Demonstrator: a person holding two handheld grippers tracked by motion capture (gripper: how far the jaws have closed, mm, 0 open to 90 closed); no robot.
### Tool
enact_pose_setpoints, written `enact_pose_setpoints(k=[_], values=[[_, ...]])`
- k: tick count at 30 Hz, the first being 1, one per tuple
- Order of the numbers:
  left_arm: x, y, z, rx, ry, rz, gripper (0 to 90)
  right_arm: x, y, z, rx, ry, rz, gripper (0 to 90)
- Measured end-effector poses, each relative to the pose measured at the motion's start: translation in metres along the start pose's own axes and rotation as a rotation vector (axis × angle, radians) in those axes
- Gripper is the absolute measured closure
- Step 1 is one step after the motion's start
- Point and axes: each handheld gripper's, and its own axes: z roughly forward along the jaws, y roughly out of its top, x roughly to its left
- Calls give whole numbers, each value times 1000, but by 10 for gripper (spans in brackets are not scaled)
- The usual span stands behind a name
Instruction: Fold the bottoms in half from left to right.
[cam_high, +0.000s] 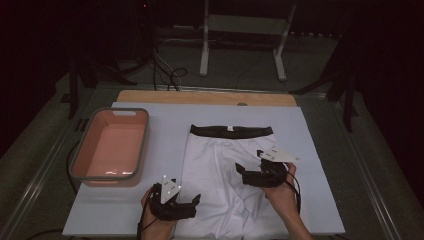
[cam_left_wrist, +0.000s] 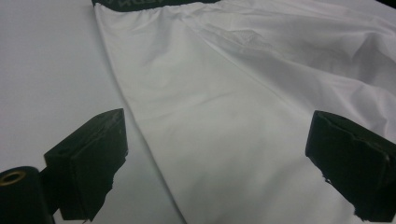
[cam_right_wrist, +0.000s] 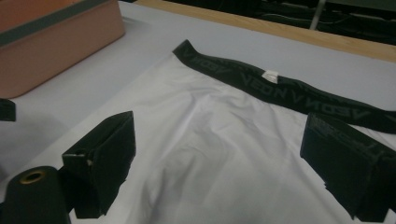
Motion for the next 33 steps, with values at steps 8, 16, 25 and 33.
enact_pose_setpoints(k=[8,16,25,33], values=[[3,-3,3,28,6,-14,73,12,11,11,-17,29,-5,108],[0,-6,7,68,1,-21,76,17,15,22,-15,42,13,108],[-4,-12,12,121,-4,-24,93,24,25,30,-28,57,8,108],[-4,-15,12,158,45,-29,168,30,30,36,-37,69,4,107]])
